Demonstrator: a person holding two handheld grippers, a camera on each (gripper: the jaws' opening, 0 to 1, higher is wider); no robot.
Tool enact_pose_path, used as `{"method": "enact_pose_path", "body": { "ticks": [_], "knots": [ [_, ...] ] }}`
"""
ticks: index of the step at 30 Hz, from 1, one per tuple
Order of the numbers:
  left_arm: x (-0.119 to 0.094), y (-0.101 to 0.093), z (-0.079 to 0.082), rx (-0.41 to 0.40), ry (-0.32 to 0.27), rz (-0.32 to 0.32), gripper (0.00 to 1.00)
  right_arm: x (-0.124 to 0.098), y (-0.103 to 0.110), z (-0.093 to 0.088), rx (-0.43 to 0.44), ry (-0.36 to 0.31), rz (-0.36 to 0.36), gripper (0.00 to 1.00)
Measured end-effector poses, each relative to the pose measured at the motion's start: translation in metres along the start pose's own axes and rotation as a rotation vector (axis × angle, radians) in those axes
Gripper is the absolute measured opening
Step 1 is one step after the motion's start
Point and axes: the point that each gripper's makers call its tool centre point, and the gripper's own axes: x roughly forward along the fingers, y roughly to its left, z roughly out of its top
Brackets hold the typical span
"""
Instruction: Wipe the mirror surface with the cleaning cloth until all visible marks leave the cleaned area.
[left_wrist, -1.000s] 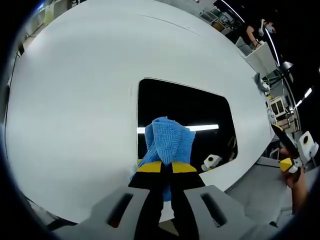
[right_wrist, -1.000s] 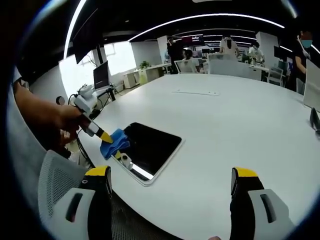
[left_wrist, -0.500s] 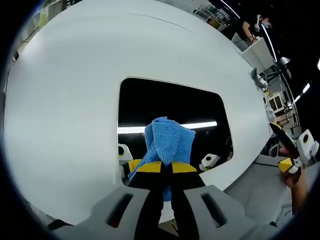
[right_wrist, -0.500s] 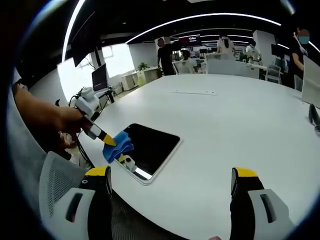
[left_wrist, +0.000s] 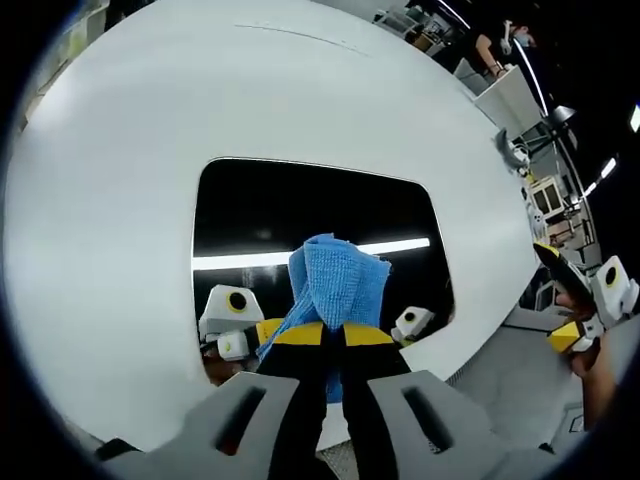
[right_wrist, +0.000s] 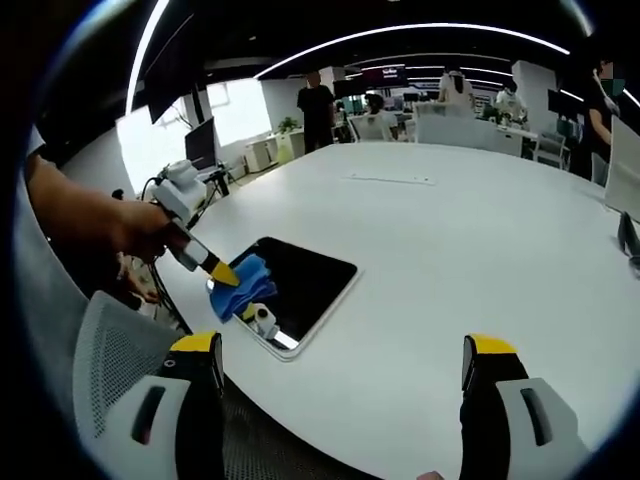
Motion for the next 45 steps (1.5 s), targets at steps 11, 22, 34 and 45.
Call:
{"method": "enact_pose_path", "body": {
  "ticks": [11, 22, 34, 45],
  "knots": [
    [0.007, -0.013, 0.000, 0.001, -0.003, -0.010, 0.02, 0.001, -0.003, 0.000, -0.004, 0.003, 0.012, 0.99],
    [0.013, -0.026, 0.001, 0.006, -0.003, -0.016, 0.02, 0.000, -0.009, 0.002, 0.003, -0.008, 0.017, 0.99],
    [0.022, -0.044, -0.001, 0.019, 0.005, -0.030, 0.02, -0.004, -0.014, 0.000, 0.019, -0.012, 0.019, 0.99],
    [0.026, -0.054, -0.002, 0.016, 0.003, -0.039, 0.02, -0.008, -0.017, 0.001, 0.022, -0.016, 0.020, 0.99]
  ]
}}
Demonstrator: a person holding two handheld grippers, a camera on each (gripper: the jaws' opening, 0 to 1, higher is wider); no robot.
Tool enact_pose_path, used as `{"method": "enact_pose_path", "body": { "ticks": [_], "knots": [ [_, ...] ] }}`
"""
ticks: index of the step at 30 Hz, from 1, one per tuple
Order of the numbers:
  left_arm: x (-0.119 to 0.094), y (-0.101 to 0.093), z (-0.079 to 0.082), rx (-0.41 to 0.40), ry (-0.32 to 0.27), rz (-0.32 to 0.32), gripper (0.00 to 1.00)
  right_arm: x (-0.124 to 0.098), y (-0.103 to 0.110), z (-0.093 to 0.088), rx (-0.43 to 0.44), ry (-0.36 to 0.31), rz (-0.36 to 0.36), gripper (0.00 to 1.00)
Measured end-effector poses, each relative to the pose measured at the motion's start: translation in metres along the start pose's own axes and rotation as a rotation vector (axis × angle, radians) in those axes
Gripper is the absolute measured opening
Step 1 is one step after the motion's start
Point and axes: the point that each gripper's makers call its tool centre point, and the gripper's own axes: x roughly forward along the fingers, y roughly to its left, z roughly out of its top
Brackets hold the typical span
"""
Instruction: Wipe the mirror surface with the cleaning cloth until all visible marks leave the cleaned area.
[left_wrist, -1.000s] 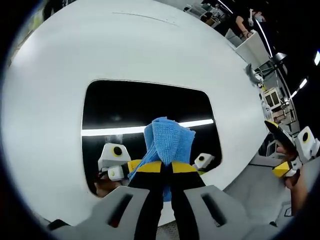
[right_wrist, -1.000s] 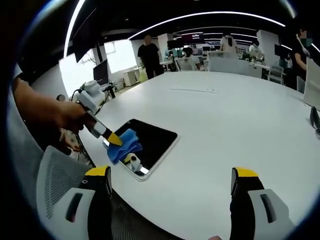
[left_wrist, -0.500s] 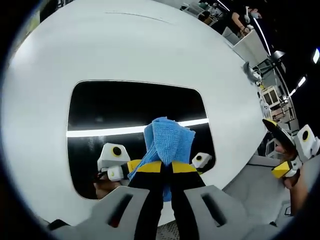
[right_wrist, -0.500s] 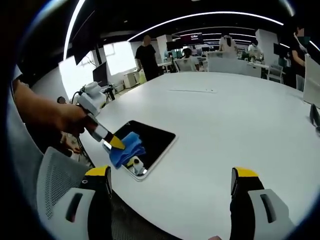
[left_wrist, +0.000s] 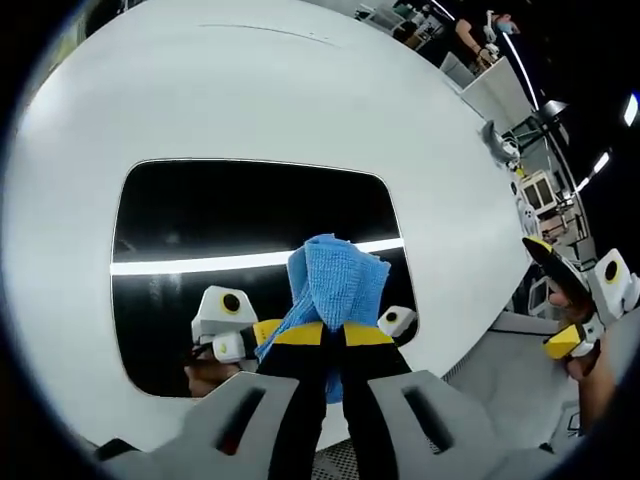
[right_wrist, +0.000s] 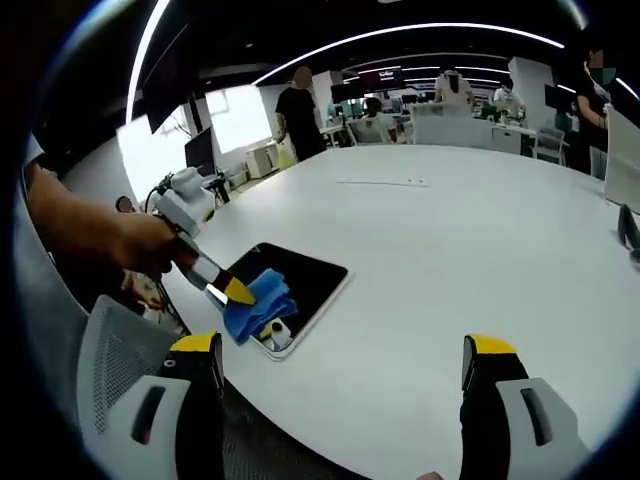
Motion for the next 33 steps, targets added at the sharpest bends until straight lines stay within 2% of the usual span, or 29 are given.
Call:
{"method": "enact_pose_path", "body": {
  "ticks": [33],
  "knots": [
    [0.018, -0.035, -0.003, 0.032, 0.016, -0.020, 0.02, -0.006, -0.006, 0.001, 0.019, -0.016, 0.001, 0.99]
  ]
}}
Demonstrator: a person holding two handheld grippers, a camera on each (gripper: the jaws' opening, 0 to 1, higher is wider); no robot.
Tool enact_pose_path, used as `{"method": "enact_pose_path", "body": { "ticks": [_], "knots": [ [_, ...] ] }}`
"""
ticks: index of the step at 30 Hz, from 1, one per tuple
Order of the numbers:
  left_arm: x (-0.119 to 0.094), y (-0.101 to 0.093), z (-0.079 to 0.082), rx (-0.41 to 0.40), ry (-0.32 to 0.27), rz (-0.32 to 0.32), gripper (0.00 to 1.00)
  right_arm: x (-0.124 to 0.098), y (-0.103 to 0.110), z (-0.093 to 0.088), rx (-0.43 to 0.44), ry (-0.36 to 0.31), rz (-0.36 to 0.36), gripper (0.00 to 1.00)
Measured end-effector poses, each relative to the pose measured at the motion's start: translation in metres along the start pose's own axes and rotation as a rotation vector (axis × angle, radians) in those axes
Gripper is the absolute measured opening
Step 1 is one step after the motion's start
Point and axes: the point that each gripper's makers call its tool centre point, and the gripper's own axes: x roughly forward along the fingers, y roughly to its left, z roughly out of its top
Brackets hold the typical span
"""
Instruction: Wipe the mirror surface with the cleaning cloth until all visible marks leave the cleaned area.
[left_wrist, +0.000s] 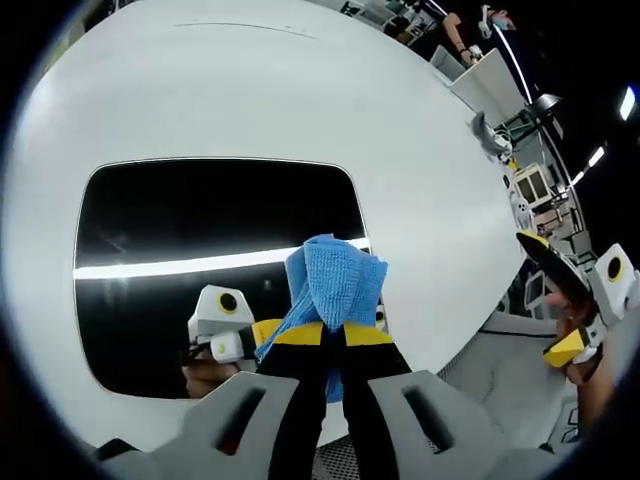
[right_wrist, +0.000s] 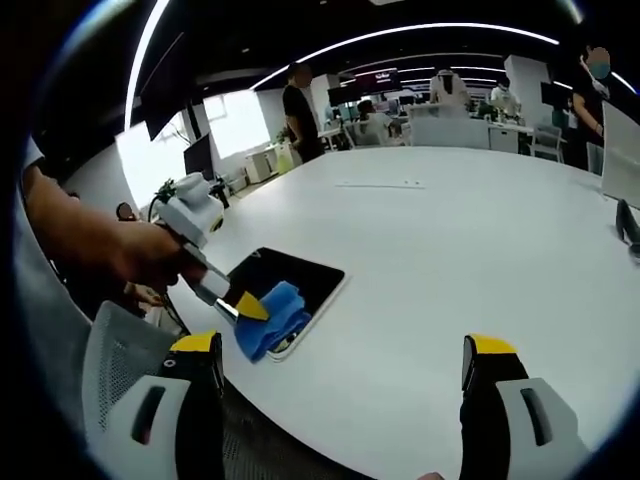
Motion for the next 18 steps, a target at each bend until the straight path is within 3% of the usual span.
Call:
{"method": "enact_pose_path", "body": {
  "ticks": [18],
  "knots": [
    [0.007, -0.012, 0.002, -0.008, -0.003, -0.012, 0.02, 0.005, 0.002, 0.001, 0.000, 0.005, 0.007, 0.99]
  ]
}}
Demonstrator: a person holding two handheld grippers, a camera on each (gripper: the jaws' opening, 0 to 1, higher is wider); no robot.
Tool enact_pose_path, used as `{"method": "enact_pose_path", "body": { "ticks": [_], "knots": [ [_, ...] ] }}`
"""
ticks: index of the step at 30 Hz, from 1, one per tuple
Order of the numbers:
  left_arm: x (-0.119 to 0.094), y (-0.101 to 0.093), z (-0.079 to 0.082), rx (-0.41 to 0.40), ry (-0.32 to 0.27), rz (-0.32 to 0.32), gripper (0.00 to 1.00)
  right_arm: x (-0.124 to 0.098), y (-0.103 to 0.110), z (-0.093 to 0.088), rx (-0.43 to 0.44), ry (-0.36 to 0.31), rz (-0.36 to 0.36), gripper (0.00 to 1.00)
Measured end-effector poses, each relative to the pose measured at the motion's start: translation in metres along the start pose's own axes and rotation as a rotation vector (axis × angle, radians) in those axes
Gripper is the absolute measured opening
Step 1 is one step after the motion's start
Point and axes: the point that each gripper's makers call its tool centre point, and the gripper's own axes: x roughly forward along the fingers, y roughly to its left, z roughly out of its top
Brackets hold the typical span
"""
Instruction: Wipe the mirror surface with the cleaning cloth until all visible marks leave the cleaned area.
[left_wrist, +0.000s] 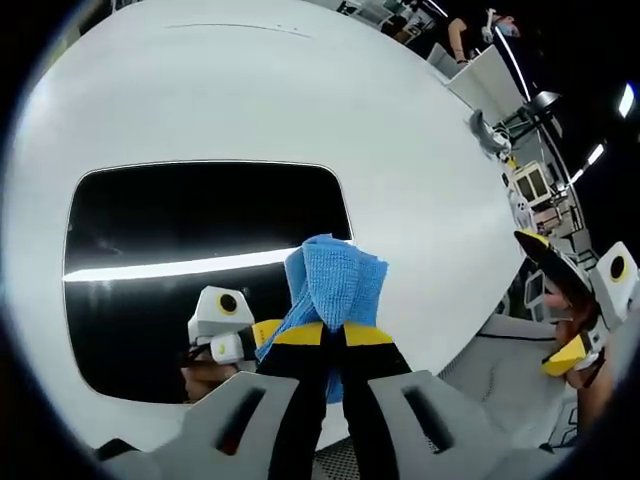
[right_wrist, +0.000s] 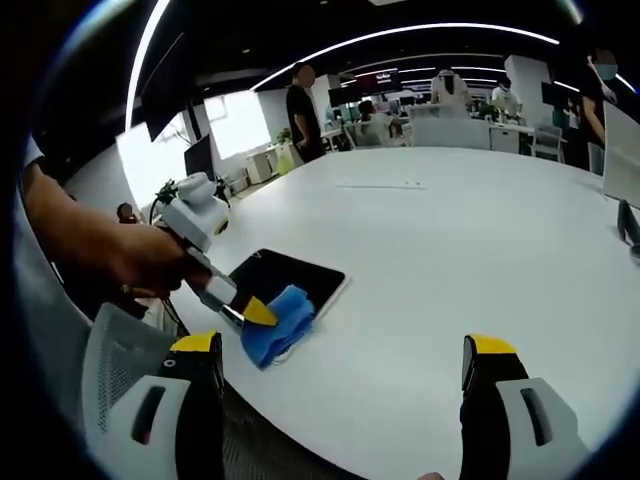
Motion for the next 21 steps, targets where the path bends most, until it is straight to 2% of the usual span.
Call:
{"method": "enact_pose_path", "body": {
  "ticks": [9, 21],
  "knots": [
    [0.006, -0.011, 0.000, 0.013, 0.003, -0.012, 0.02, 0.003, -0.001, 0.001, 0.009, -0.001, 0.003, 0.99],
    [0.005, -0.010, 0.000, 0.009, 0.012, -0.020, 0.02, 0.005, -0.002, 0.002, 0.023, -0.006, 0.003, 0.99]
  ]
}}
